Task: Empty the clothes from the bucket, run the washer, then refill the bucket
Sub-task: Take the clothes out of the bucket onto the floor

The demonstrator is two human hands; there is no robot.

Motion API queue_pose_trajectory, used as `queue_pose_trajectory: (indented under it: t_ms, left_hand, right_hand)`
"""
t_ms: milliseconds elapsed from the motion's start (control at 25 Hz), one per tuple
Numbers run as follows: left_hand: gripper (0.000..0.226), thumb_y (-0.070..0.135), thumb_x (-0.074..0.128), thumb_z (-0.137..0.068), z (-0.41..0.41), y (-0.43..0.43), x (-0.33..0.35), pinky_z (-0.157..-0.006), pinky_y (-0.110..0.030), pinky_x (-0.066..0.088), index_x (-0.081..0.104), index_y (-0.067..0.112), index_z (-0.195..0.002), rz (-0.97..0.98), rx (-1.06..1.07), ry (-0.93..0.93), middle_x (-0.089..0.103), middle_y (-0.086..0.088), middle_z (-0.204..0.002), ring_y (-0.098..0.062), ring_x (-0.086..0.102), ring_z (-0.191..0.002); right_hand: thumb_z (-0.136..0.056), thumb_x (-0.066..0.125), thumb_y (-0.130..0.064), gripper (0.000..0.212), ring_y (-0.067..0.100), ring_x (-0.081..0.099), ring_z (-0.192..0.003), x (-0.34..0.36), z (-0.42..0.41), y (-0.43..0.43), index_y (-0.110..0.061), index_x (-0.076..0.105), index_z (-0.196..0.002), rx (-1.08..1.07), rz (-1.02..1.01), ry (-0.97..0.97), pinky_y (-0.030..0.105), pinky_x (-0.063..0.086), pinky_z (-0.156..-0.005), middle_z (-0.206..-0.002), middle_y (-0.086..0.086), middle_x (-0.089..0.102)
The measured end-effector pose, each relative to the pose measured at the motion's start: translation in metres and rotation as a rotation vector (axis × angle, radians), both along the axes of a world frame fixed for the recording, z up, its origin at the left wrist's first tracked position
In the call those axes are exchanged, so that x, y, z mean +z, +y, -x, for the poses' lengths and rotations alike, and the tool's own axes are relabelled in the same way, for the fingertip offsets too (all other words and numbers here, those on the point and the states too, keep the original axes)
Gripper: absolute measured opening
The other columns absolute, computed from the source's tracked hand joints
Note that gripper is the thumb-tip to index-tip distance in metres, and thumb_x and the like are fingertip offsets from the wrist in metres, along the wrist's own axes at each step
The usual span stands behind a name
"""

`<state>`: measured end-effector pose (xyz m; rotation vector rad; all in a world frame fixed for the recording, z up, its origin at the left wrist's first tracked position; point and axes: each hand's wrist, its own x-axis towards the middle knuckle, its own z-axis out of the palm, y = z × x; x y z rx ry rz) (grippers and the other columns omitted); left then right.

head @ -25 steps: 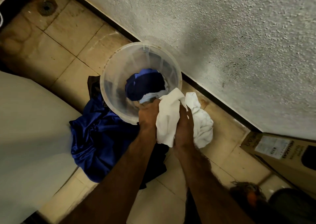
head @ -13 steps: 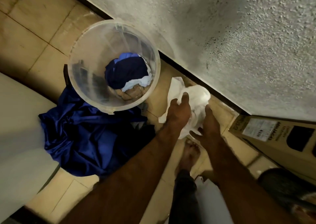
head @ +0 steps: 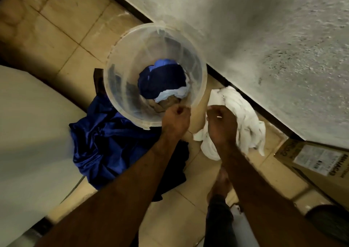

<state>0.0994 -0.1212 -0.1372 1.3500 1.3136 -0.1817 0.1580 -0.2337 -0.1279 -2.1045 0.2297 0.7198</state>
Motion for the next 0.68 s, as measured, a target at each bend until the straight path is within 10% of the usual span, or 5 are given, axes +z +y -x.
queue_pose_trajectory:
  t_ms: [280, 560, 680]
  left_hand:
    - [0.015, 0.025, 0.063, -0.092, 0.013, 0.109, -0.044, -0.079, -0.036, 0.061, 0.072, 0.015, -0.099, -0.125, -0.086, 0.003, 0.074, -0.004, -0.093, -0.021, 0.071, -0.087]
    - [0.086, 0.052, 0.059, -0.057, -0.023, 0.17, -0.162, -0.112, -0.051, 0.041, 0.057, 0.014, -0.134, -0.053, -0.319, 0.164, 0.035, -0.013, -0.156, -0.039, 0.041, -0.139]
    - [0.073, 0.032, 0.065, -0.086, -0.04, 0.174, -0.187, -0.101, -0.021, 0.041, 0.04, 0.001, -0.147, -0.004, -0.41, 0.21, 0.033, -0.018, -0.156, -0.036, 0.039, -0.141]
  right_hand:
    - [-0.096, 0.065, -0.03, 0.01, 0.013, 0.068, -0.086, -0.021, 0.016, 0.117, -0.023, 0.072, -0.098, 0.361, -0.067, -0.231, 0.033, 0.057, -0.082, -0.096, -0.003, 0.073]
    - [-0.094, 0.066, -0.04, 0.017, 0.012, 0.067, -0.088, -0.102, -0.016, 0.15, -0.025, 0.069, -0.103, 0.575, 0.046, -0.125, 0.03, 0.055, -0.081, -0.103, -0.004, 0.07]
    - [-0.094, 0.068, -0.039, 0.017, 0.01, 0.067, -0.09, -0.109, -0.021, 0.143, -0.025, 0.069, -0.104, 0.589, -0.02, -0.075, 0.029, 0.057, -0.083, -0.105, -0.005, 0.07]
